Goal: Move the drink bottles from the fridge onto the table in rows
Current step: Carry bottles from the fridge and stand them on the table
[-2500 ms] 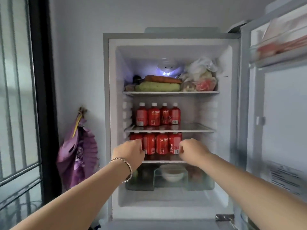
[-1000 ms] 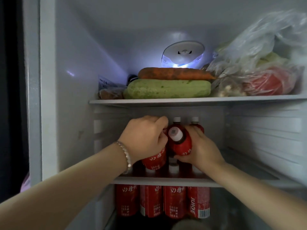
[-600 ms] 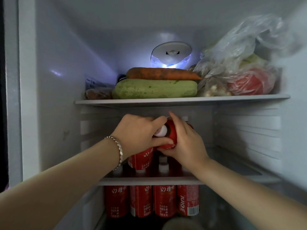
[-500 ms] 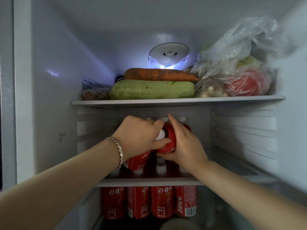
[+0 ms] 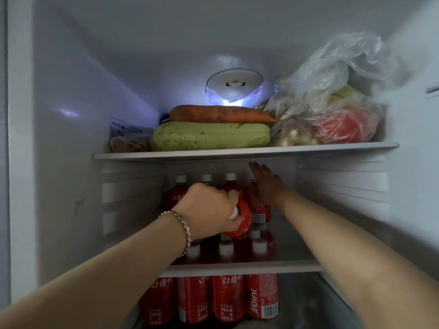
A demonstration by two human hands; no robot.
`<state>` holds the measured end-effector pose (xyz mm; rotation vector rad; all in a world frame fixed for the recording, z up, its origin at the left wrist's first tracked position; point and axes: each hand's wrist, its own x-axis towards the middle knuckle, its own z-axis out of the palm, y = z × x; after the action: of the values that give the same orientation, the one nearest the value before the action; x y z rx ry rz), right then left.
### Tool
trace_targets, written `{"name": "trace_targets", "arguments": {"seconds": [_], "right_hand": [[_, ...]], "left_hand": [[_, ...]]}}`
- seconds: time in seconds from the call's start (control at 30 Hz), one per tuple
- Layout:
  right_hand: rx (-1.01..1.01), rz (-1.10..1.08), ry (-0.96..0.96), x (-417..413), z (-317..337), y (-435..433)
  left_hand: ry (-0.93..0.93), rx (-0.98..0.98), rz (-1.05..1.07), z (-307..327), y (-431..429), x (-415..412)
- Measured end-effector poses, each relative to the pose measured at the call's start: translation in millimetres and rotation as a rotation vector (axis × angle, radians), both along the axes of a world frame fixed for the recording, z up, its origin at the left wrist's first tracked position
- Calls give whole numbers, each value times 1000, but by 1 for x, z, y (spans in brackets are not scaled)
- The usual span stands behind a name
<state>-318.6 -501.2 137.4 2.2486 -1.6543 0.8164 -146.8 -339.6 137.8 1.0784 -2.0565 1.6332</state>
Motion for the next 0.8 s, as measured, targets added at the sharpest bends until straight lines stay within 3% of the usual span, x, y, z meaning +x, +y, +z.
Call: {"name": "trace_targets", "arguments": {"seconds": [0.07, 0.17, 0.37, 0.47, 0.7, 0.8], "right_hand": [[26, 28, -62, 9, 2, -6], [-102, -23, -151, 11, 5, -1], [-234, -190, 0, 1, -2, 37], [-288, -192, 12, -3, -9, 66], [-418, -164, 303, 11, -16, 147], [-551, -128, 272, 15, -17, 185]], "left_hand": [[3, 10, 13, 1, 2, 1], [10, -4, 15, 4, 2, 1], [-6, 13, -79, 0, -3, 2], [-50, 11, -101, 1, -2, 1], [-80, 2, -74, 8, 10, 8], [-109, 31, -35, 11, 31, 12]]}}
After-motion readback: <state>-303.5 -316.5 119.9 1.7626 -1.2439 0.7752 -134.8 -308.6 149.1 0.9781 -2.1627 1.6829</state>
